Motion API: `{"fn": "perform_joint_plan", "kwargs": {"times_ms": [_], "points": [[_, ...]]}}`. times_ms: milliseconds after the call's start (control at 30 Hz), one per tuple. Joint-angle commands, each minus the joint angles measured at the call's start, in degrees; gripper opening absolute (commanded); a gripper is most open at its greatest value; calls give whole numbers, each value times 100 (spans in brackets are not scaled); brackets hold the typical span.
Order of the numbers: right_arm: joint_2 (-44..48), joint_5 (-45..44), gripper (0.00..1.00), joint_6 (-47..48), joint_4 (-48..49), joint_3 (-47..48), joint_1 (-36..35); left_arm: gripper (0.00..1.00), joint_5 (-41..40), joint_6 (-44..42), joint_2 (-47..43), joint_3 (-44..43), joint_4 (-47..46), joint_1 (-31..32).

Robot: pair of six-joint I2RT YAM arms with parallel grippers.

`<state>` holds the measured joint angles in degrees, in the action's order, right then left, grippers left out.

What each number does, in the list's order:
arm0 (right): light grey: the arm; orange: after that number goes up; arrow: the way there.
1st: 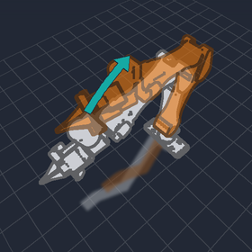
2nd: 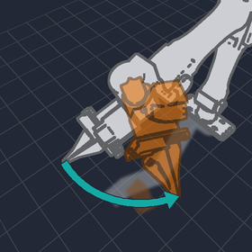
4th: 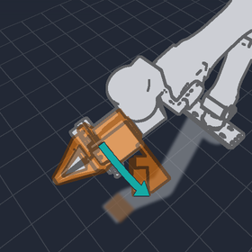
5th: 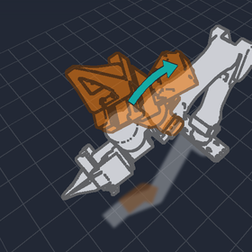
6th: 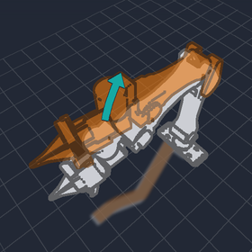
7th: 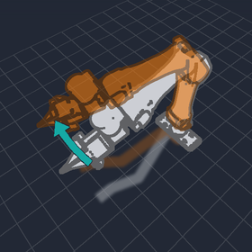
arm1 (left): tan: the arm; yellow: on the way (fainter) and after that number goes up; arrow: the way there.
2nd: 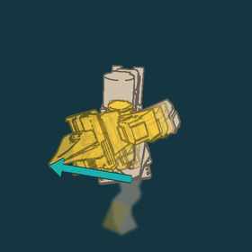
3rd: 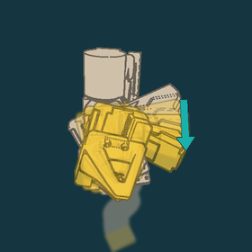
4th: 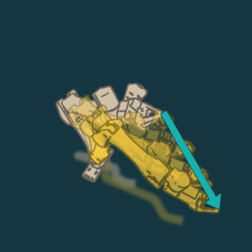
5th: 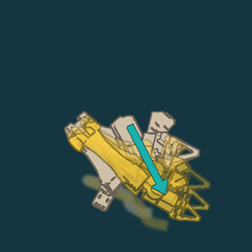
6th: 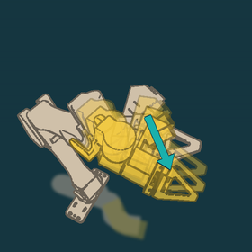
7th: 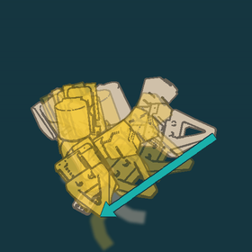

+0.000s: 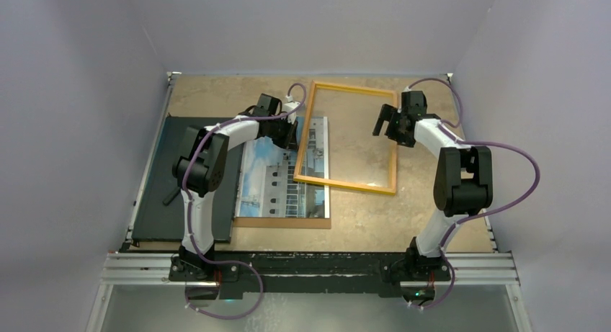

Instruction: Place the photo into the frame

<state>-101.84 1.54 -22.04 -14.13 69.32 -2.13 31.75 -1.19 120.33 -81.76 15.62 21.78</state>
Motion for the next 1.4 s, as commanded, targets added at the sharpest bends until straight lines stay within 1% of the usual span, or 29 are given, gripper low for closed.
{"fn": "perform_joint_plan", "kwargs": {"times_ms": [0, 133, 433, 500, 1100, 1367], "points": [[210, -263, 98, 65, 61, 170, 19, 0, 165, -108, 1, -104, 55, 31], [209, -255, 98, 67, 166, 140, 15, 0, 156, -114, -2, -104, 61, 36], [156, -167, 91, -43, 314, -109, -27, 0, 174, -92, 17, -147, 58, 36], [115, -35, 90, -60, 343, -135, -29, 0, 174, -92, 16, -144, 57, 37], [-124, 324, 89, -238, 627, -355, -29, 0, 200, -65, 94, -165, 18, 37], [-95, 520, 89, -227, 637, -328, -40, 0, 218, -63, 89, -196, 27, 37]]}}
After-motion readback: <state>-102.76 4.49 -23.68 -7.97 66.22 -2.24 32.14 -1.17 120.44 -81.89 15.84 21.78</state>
